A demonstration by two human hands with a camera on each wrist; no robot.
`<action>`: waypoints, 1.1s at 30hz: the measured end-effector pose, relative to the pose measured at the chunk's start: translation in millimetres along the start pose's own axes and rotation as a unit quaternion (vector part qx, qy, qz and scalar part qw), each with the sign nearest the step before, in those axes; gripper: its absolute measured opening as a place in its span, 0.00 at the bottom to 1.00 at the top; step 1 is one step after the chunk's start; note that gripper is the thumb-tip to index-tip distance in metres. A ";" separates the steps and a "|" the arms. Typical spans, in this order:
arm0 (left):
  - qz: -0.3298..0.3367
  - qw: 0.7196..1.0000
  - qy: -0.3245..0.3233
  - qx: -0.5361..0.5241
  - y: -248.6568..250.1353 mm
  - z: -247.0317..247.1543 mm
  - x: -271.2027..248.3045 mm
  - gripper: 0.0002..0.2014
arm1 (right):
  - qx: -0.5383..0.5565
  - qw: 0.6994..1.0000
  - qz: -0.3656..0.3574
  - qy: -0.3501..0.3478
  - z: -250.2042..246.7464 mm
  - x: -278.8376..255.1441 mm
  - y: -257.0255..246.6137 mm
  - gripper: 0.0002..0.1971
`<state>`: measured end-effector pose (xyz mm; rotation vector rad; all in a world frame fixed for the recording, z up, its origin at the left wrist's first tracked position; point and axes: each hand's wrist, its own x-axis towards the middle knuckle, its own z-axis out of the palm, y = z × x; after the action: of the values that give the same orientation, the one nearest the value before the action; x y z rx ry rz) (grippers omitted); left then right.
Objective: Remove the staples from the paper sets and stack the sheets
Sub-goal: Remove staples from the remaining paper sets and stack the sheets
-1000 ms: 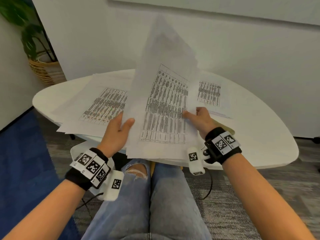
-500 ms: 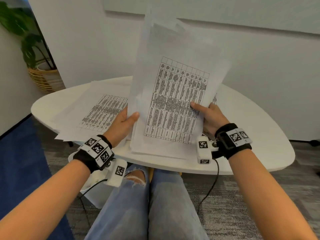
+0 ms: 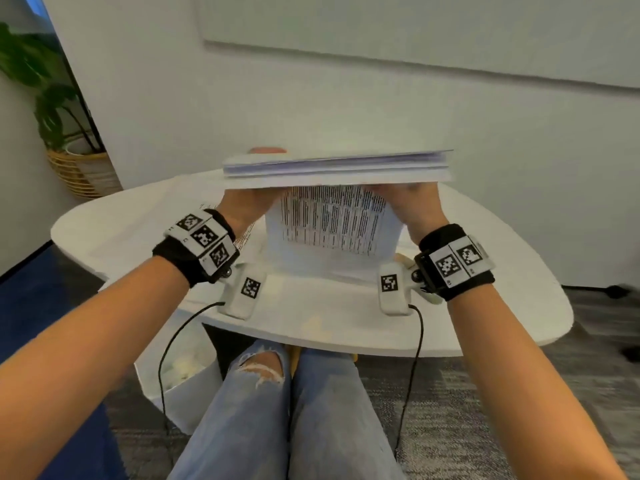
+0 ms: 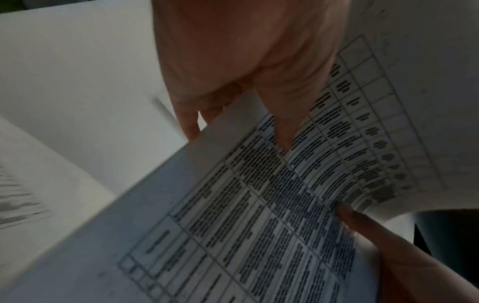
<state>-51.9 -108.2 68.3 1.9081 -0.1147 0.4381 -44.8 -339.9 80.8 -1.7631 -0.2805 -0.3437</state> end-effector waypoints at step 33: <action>0.309 0.939 0.140 0.056 56.3 -19.6 17.8 0.12 | 0.130 0.979 -0.123 0.098 14.7 -0.3 -27.8 0.26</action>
<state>-56.3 -109.2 130.4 1.8727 -0.5171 1.1546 -54.3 -319.6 102.8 -1.4285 -0.3844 -0.6257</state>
